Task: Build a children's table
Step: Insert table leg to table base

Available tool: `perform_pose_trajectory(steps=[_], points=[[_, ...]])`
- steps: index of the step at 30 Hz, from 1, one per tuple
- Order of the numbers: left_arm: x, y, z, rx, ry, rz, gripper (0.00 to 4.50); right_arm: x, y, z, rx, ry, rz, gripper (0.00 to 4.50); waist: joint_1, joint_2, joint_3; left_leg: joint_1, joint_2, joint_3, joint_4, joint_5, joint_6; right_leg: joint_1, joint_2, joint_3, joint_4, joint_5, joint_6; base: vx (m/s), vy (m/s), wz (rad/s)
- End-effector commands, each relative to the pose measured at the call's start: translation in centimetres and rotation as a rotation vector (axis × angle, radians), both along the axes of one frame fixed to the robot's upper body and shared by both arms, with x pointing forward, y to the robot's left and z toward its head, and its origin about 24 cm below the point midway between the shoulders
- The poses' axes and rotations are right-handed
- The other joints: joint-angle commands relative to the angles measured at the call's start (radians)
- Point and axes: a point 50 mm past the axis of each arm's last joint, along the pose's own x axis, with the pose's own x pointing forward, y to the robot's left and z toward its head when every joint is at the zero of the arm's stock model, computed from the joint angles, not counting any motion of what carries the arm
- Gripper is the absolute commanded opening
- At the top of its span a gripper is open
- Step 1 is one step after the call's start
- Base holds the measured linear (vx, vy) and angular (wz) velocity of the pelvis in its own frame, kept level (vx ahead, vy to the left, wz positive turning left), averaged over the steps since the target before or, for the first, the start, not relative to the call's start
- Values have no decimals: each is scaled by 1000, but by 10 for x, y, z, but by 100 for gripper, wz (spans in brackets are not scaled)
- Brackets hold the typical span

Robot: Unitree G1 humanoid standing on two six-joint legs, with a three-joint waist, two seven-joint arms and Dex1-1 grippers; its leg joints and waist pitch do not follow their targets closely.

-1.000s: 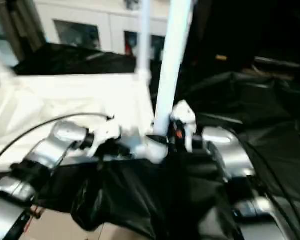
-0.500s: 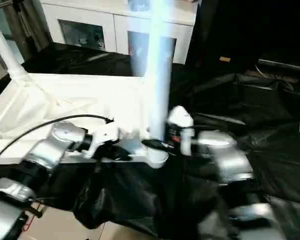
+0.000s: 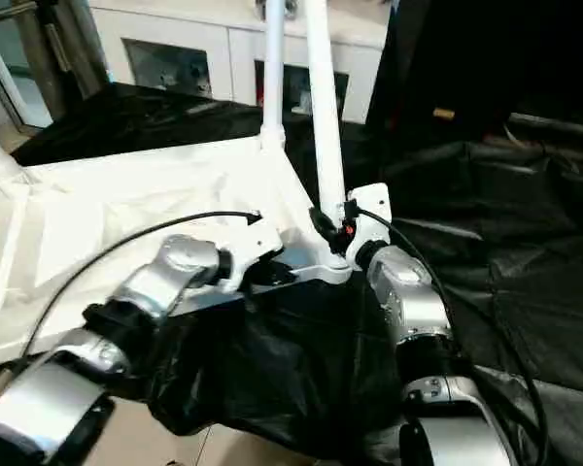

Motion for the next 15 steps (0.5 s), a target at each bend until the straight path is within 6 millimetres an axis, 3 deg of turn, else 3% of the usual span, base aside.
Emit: perform_pose_trajectory(steps=[1, 7, 8, 9, 11, 15], points=[[-2, -20, 35, -106, -148, -148, 0, -10, 16, -16, 76, 71, 81, 188, 0, 9, -66, -4, 59, -18, -74, -81, 91, 66, -95, 56, -56, -33, -267, 0, 0, 0], [-16, 2, 28, -65, -129, -263, 0, -14, 7, 4, 154, -35, 108, 188, -1, 17, -69, 0, 61, -15, -68, -21, 121, 60, -91, 56, -38, 93, -299, 0, 0, 0], [-18, 6, 28, -73, -121, -265, 0, -16, 4, 8, 170, -52, 111, 188, 0, 17, -69, 1, 62, -15, -68, -26, 119, 60, -92, 55, -39, 83, -301, 0, 0, 0], [-19, 9, 29, -93, -110, -258, 28, -18, 3, 11, 184, -66, 118, 188, 2, 14, -69, 1, 63, -15, -69, -25, 118, 63, -93, 56, -38, 80, -301, 0, 0, 0], [-19, 16, 35, -137, -57, -250, 56, -21, 0, 15, 190, -89, 124, 188, 4, 18, -67, 0, 62, -14, -69, -20, 117, 60, -92, 56, -37, 73, -299, 0, 0, 0], [-16, 22, 48, -213, -49, -229, 80, -22, -2, 17, 181, -98, 135, 188, 8, 14, -64, 2, 59, -9, -69, -37, 93, 58, -92, 57, -39, 33, -308, 0, 0, 0]])
